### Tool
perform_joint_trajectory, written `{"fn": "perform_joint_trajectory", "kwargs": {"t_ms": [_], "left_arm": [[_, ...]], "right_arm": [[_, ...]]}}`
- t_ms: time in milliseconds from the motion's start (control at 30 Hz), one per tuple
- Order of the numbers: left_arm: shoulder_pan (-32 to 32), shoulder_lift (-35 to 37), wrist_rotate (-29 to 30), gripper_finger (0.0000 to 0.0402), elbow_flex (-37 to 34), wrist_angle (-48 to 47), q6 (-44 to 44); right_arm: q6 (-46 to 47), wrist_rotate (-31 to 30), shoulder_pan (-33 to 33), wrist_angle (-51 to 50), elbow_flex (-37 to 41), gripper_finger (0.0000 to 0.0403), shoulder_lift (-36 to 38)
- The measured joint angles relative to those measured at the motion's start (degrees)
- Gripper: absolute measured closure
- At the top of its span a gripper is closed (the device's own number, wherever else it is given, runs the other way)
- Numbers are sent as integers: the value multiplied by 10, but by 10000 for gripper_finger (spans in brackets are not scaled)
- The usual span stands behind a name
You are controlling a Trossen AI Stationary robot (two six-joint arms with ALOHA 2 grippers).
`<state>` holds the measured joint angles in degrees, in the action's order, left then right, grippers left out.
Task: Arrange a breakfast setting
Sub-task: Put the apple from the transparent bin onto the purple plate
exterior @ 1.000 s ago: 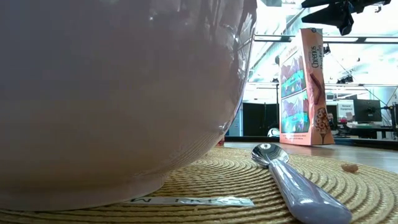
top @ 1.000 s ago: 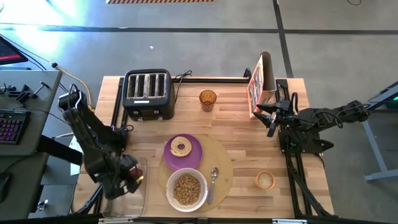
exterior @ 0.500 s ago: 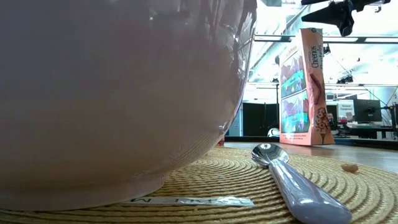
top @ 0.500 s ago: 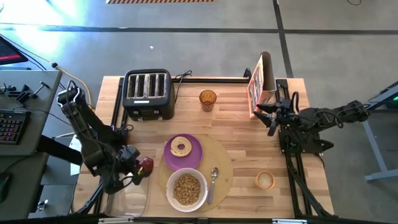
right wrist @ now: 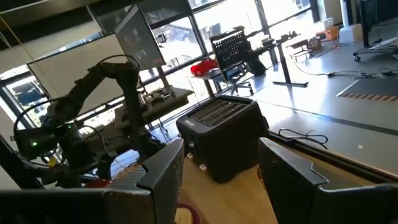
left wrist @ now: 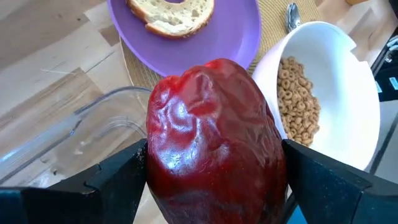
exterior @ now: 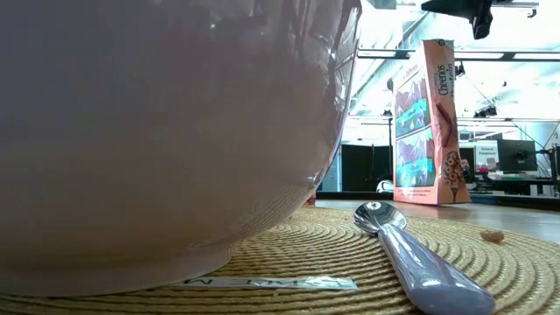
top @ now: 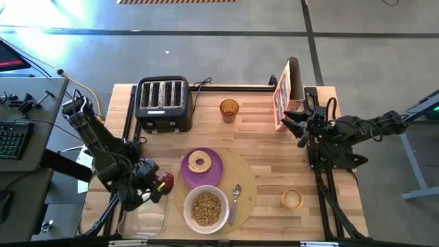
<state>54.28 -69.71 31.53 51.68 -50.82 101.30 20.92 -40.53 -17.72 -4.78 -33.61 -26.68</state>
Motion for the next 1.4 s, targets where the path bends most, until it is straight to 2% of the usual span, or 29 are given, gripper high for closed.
{"fn": "perform_joint_trajectory", "kwargs": {"t_ms": [367, 600, 800, 1000, 1167, 1400], "left_arm": [[0, 27, -9, 76, 0, 7, -2], [-15, 78, 57, 76, 1, 8, -64], [-78, 106, 69, 76, 1, 19, -173], [-157, 109, 64, 76, 1, 98, -351], [-227, 109, 27, 76, 1, 161, -469], [-299, 84, -34, 76, 1, 244, -576]], "right_arm": [[36, 0, 1, -1, 0, 214, 0], [26, 5, 1, 0, 0, 214, -7], [-26, 19, 1, 50, 0, 214, -43], [-59, 37, 1, 88, 0, 214, -76], [-60, 37, 1, 89, 0, 214, -92], [-48, 37, 1, 89, 0, 214, -105]]}}
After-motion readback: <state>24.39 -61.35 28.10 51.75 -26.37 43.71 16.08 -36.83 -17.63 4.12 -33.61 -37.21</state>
